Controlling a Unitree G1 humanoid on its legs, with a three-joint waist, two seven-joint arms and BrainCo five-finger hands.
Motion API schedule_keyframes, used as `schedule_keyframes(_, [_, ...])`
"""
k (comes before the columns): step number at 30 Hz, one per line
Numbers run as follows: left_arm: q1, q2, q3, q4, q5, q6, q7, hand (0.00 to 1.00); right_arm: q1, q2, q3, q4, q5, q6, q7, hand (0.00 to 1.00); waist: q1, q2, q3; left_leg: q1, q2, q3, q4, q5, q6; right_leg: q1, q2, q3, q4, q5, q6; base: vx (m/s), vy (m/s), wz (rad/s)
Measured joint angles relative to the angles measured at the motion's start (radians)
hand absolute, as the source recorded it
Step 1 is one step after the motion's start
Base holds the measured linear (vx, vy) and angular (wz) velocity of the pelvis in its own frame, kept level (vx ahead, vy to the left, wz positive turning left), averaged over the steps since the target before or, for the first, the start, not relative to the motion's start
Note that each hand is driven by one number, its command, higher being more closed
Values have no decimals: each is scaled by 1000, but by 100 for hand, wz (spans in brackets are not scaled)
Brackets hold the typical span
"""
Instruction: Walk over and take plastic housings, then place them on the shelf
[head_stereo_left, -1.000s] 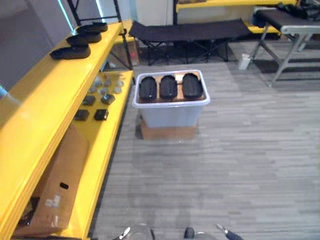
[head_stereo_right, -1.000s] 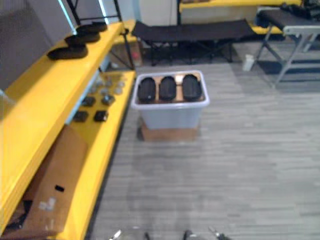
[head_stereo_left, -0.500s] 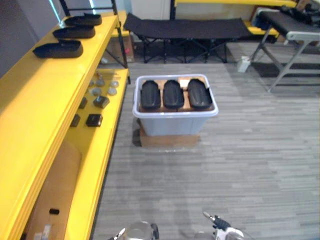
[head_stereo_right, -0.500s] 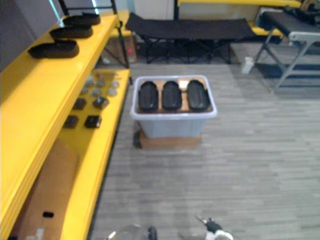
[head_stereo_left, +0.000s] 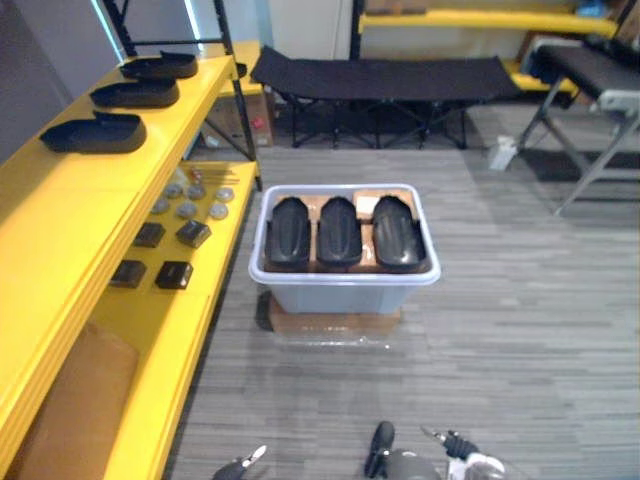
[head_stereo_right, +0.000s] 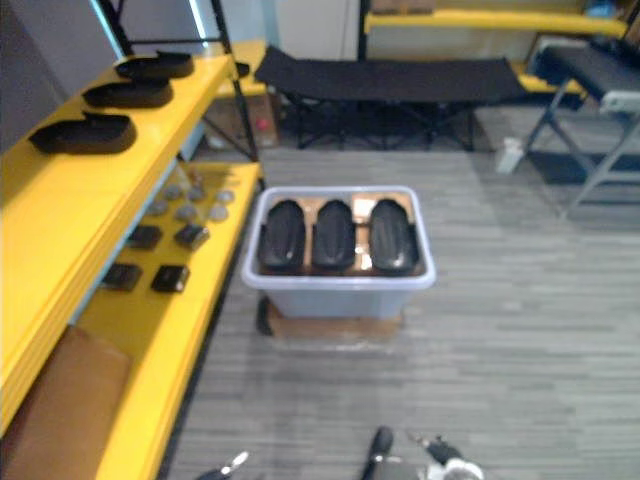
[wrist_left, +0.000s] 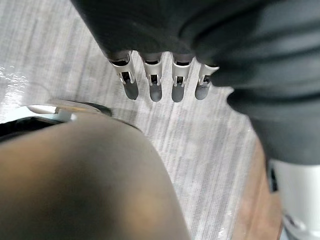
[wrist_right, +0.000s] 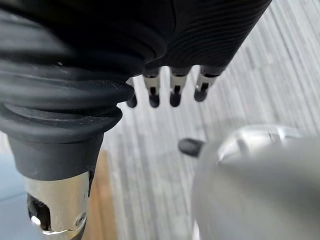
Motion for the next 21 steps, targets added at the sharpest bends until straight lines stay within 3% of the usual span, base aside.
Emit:
schedule_keyframes(2, [1,10,0,0,0,3,0,0,0,2,14,16,0,0,1,0,2,-11,-6,-61,12,-2,127,20,-26,24,13,0,-29,-17,3,100,-117,0])
schedule_keyframes(4, [4,16,0,0,-10,2,3,0,8,0,14,25,-1,-3,4,0,10,-10,-7,-184,52,17,383,97,-69,71,39,6,-91,-23,-4,67,-98,-7])
schedule_keyframes(5, [5,17,-1,1,-18,1,12,0,8,0,14,24,-3,-3,7,0,14,-20,-3,-216,64,25,445,87,-60,79,39,9,-109,-25,-5,9,-59,1])
schedule_keyframes(6, [5,15,0,7,-49,1,25,0,8,-1,13,23,-5,-4,8,0,17,-1,-1,-267,79,35,504,15,-33,108,43,9,-130,-28,-6,-70,-13,3])
schedule_keyframes(8, [7,10,1,3,-57,-1,36,0,22,-13,2,25,-6,-4,7,0,25,2,6,-333,72,75,461,-54,-6,141,36,10,-150,-32,2,-176,52,4])
schedule_keyframes(10, [14,5,2,-6,-57,-11,39,0,27,-12,3,25,-4,-5,3,0,33,-1,7,-367,30,112,266,-53,4,168,6,7,-149,-45,29,-277,95,4])
schedule_keyframes(11, [25,5,6,-14,-50,-21,43,0,29,-11,4,21,-4,-8,2,0,36,5,6,-367,7,124,93,-10,4,183,-7,6,-149,-52,45,-165,149,-18])
schedule_keyframes(12, [44,-4,10,-15,-42,-24,42,0,42,-12,6,10,-4,-10,0,0,52,13,4,-349,-1,140,29,92,33,209,-8,17,-168,-53,64,-52,193,-24])
schedule_keyframes(14, [60,3,16,-13,-27,-24,39,0,42,16,16,-9,-3,-10,1,0,55,7,-10,-328,-38,158,-30,99,48,221,-28,28,-186,-40,88,219,187,-6])
schedule_keyframes(15, [50,6,17,-13,-14,-28,35,0,36,19,16,-8,-3,-10,0,0,55,-13,-6,-326,-56,158,-38,96,62,220,-48,27,-186,-39,100,252,137,14])
schedule_keyframes(19, [41,14,20,-13,2,-34,36,0,32,17,58,-12,-4,-8,-2,0,63,-20,-2,-294,-89,160,-37,73,90,247,-72,18,-186,-51,134,258,107,9])
schedule_keyframes(20, [38,16,20,-13,4,-37,36,0,31,20,57,-11,-4,-8,-2,0,64,-31,3,-273,-99,158,-35,44,109,270,-88,7,-177,-69,147,272,124,13])
schedule_keyframes(21, [39,13,34,-12,6,-37,36,0,34,21,55,-11,-4,-8,-3,0,62,-27,1,-250,-104,149,-44,17,128,263,-111,4,-86,-125,169,283,142,12])
